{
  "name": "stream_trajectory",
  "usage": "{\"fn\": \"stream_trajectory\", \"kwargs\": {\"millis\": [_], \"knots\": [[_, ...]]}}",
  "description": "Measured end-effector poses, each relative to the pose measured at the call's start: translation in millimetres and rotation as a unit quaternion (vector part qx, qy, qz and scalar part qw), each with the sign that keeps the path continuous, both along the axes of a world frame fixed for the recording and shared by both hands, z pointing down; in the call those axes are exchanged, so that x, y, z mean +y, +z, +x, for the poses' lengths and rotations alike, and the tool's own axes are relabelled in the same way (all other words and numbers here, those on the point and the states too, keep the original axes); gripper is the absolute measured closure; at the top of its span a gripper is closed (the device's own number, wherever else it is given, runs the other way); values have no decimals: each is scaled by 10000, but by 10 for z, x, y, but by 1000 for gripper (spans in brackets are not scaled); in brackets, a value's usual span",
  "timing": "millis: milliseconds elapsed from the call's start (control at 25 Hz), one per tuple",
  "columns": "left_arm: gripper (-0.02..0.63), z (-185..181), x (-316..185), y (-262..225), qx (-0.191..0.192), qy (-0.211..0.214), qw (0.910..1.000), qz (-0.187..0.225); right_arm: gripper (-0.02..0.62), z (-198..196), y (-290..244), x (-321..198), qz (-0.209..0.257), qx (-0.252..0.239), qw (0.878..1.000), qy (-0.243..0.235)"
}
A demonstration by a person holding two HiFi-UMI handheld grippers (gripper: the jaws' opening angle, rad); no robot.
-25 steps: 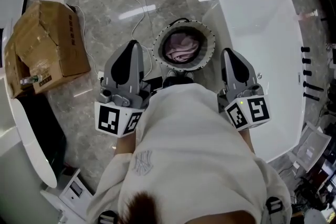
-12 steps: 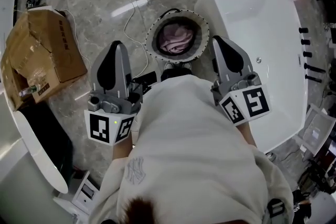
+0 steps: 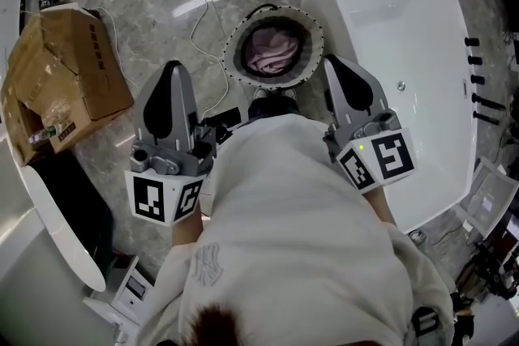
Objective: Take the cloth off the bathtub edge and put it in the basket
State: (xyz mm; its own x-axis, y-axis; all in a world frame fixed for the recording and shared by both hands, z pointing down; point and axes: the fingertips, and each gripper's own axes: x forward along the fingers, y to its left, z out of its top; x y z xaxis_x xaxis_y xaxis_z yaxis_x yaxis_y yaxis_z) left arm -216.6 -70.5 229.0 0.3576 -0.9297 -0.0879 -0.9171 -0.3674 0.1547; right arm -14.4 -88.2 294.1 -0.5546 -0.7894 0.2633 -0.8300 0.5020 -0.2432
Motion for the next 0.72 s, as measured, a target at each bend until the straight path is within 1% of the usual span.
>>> {"fn": "stream_trajectory", "kwargs": {"millis": [240,720], "knots": [[592,-17,31,9,-31,-51,10000,-27,598,-5,8,21,-14,0,10000,-41],[592,11,80,16,-36,-65,10000,-2,598,96,21,36,19,54,10000,37]]}}
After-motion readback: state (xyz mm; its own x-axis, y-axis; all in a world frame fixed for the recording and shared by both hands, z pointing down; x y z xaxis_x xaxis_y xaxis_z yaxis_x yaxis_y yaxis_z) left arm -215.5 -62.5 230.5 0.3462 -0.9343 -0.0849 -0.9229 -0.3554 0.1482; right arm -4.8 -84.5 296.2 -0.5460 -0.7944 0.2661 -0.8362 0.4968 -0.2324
